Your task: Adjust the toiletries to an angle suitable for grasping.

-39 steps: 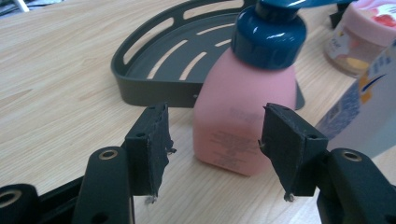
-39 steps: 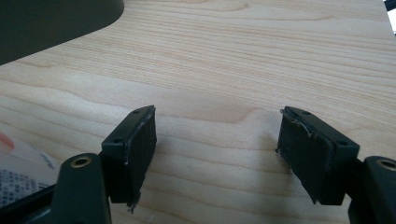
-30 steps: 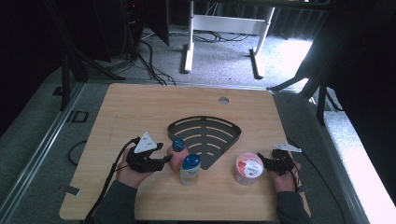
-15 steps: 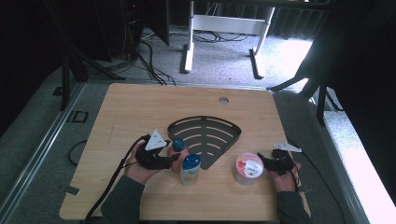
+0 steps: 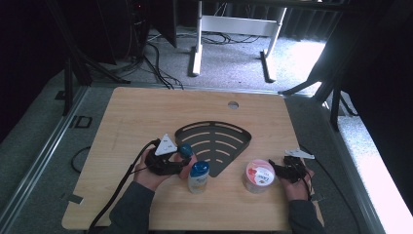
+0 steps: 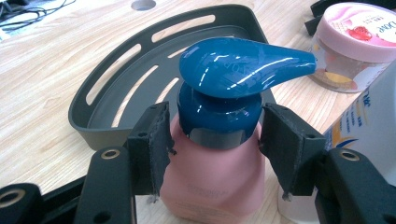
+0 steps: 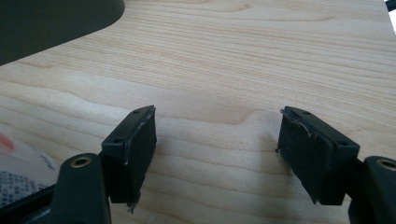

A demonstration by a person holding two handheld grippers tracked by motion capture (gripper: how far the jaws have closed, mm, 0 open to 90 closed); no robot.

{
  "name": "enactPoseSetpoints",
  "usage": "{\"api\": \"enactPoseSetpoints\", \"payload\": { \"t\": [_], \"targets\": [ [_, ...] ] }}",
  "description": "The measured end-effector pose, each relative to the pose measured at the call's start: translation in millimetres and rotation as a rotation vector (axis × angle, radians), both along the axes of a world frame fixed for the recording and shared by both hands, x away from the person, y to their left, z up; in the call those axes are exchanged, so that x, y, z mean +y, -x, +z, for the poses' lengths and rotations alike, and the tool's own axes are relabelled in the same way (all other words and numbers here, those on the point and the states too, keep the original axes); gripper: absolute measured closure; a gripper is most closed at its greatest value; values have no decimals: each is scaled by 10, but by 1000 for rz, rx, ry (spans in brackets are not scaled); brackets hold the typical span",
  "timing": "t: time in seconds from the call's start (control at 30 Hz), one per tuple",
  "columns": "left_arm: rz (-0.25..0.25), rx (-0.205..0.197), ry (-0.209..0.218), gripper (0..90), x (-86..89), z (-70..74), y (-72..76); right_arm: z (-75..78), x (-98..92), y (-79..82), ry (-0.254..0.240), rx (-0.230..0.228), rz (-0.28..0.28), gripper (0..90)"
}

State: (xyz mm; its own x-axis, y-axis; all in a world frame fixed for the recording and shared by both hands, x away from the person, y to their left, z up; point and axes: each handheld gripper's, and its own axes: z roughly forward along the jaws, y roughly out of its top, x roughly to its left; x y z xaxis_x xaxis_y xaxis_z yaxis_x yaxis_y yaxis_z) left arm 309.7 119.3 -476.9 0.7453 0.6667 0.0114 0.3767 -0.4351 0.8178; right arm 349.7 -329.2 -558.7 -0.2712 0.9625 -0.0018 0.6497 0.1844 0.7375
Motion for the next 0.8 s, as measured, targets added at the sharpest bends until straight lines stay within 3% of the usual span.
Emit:
{"api": "enactPoseSetpoints", "payload": {
  "t": [0.17,0.27,0.37,0.8],
  "targets": [
    [2,-17,-16,447,-14,12,19,0,0,-1,0,0,0,276],
    [20,-30,-17,504,4,46,34,0,0,-1,0,0,0,276],
    [31,-10,-6,525,33,53,7,0,0,-1,0,0,0,276],
    [32,-14,-19,517,28,53,-11,0,0,-2,0,0,1,276]
  ]
}}
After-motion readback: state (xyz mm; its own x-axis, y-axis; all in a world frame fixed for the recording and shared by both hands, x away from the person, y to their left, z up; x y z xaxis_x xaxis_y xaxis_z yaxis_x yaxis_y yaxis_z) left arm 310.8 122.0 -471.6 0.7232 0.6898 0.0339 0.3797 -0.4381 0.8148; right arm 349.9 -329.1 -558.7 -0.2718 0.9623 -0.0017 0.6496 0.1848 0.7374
